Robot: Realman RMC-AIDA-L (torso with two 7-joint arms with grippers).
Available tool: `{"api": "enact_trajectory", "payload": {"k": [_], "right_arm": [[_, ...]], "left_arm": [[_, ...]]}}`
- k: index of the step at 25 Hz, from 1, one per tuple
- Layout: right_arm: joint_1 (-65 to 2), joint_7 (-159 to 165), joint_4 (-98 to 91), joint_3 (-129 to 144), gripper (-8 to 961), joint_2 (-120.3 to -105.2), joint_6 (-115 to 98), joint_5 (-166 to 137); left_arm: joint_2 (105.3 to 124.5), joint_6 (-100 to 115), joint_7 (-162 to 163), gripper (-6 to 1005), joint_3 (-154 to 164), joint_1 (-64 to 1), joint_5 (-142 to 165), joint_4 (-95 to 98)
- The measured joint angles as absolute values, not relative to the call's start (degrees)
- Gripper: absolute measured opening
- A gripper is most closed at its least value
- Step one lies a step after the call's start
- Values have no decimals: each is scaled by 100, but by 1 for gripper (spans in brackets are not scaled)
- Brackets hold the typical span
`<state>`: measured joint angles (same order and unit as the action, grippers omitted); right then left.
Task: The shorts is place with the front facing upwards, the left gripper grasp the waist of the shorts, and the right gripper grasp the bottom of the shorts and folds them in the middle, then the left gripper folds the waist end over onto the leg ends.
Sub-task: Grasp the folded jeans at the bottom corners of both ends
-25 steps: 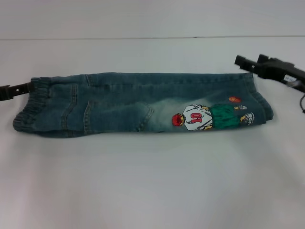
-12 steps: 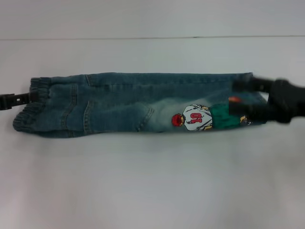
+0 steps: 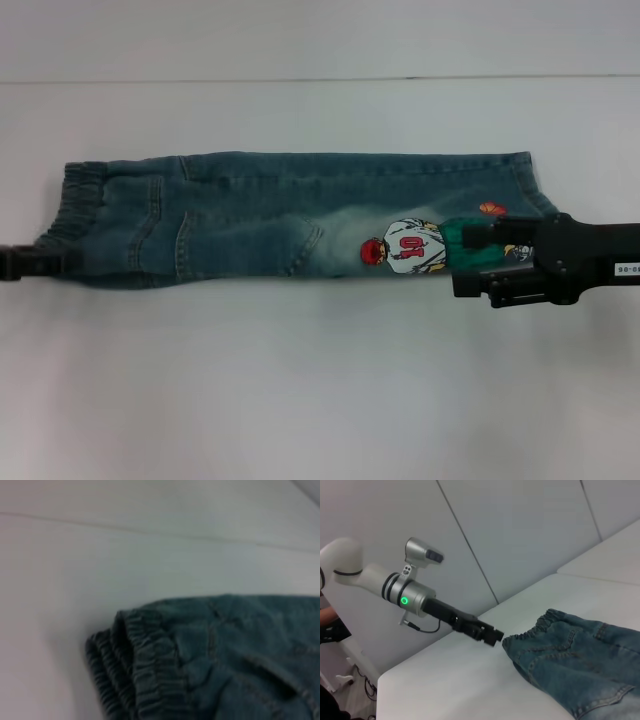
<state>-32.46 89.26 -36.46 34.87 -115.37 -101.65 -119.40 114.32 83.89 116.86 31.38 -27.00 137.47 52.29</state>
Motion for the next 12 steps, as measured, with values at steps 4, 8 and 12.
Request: {"api": "enact_trajectory", "payload": {"k": [4,8,12], "right_arm": [[-3296,8921,-3637,3489,949,-11573,-10089,-11953],[-3305,8920,-3632,3489,948,-11588,-10076,-11958],[-3300,8921,-3632,3488,948,-11621,-10072,-11954]], "left_arm": [[11490,8057,11666,916,3452,-2706,14041,5229],[11569,7702,11639,916,3565,-2697,14106,5229],[11615,7406,11634,915,3622,-2658,14109,5233]]}}
